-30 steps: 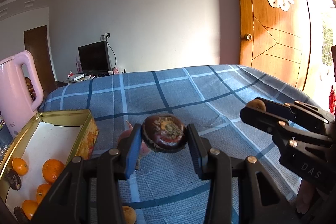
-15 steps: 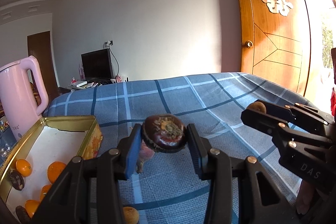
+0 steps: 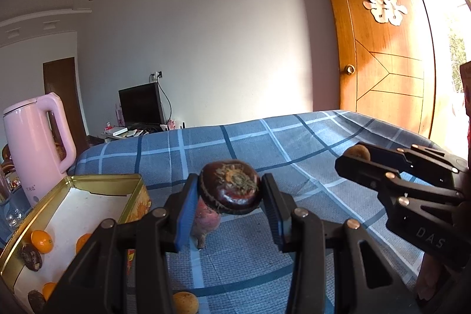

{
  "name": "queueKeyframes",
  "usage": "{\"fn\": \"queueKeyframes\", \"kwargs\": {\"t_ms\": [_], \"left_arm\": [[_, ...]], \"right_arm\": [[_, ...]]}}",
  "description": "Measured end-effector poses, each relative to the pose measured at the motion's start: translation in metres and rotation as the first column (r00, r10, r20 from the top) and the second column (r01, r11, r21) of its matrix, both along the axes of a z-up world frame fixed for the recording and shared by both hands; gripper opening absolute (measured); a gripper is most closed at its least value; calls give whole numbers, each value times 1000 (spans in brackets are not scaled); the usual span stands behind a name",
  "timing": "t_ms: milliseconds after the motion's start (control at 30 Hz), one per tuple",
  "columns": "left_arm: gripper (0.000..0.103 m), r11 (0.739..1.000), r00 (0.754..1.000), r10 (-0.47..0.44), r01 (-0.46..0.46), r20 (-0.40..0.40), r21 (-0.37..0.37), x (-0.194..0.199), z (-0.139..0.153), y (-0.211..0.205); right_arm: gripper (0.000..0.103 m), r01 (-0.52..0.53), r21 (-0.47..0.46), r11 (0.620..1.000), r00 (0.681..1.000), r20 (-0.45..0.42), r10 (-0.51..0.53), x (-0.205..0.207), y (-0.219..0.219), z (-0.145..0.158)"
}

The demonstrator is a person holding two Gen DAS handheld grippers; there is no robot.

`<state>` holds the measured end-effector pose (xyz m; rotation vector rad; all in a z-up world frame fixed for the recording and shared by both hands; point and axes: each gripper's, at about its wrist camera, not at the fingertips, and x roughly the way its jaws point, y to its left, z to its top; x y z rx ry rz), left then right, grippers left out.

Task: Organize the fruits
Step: 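Carry the dark passion fruit and yellow fruit toward the tin tray with both grippers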

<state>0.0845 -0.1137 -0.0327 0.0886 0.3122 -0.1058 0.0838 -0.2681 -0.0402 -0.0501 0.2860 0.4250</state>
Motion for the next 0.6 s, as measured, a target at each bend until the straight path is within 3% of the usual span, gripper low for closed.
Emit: {"fn": "queueKeyframes", "kwargs": {"t_ms": [600], "left_arm": [[45,1000,999,22,-22,32,10,-12,3,5]], "right_arm": [[30,17,-1,1000,999,32,-17,-11,0,2]]}}
